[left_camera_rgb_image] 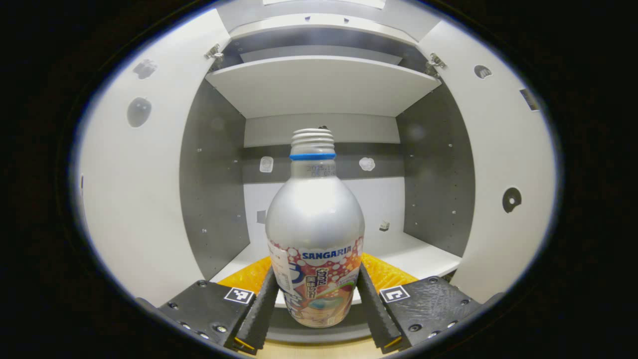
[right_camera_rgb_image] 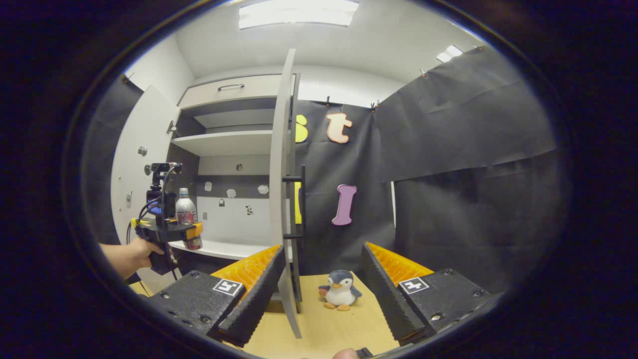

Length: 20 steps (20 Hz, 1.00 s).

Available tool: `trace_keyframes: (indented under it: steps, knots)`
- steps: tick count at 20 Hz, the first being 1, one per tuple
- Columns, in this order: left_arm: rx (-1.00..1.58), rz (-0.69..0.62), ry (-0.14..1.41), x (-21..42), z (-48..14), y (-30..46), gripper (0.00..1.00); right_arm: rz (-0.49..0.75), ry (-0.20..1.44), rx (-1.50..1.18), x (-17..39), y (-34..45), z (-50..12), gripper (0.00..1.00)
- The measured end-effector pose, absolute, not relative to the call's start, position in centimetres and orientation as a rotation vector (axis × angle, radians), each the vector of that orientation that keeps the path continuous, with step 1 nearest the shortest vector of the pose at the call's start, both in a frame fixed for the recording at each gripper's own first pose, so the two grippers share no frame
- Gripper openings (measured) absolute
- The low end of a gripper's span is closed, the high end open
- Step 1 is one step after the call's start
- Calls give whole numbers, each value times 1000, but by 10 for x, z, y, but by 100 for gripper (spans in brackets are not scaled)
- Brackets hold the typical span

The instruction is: Grasp the bottle in the cabinet with the left hand and place it on the coaster, then close the right door with the right hand and the left door with the left hand.

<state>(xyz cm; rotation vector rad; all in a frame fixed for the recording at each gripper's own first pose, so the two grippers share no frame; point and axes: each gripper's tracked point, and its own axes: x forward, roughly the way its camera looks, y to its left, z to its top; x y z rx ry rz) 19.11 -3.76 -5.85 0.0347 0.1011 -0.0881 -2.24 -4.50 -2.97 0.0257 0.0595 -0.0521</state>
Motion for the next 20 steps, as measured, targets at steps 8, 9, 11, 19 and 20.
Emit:
trace_keyframes:
  steps: [8, 9, 11, 19, 20]
  knots:
    - [75, -71, 49, 136, -69, -32, 77, 25, 84, 15, -16, -28, -41, 97]
    - [76, -67, 39, 129, -68, -33, 80, 30, 84, 13, -15, -27, -41, 97]
    - [88, -65, 24, 118, -70, -34, 77, 33, 85, 11, -14, -26, -43, 99]
    - [61, -78, 56, 73, -104, -46, 77, 51, 99, 6, -12, -14, -51, 97]
    - [57, -78, 58, 69, -109, -47, 77, 52, 100, 6, -12, -13, -52, 96]
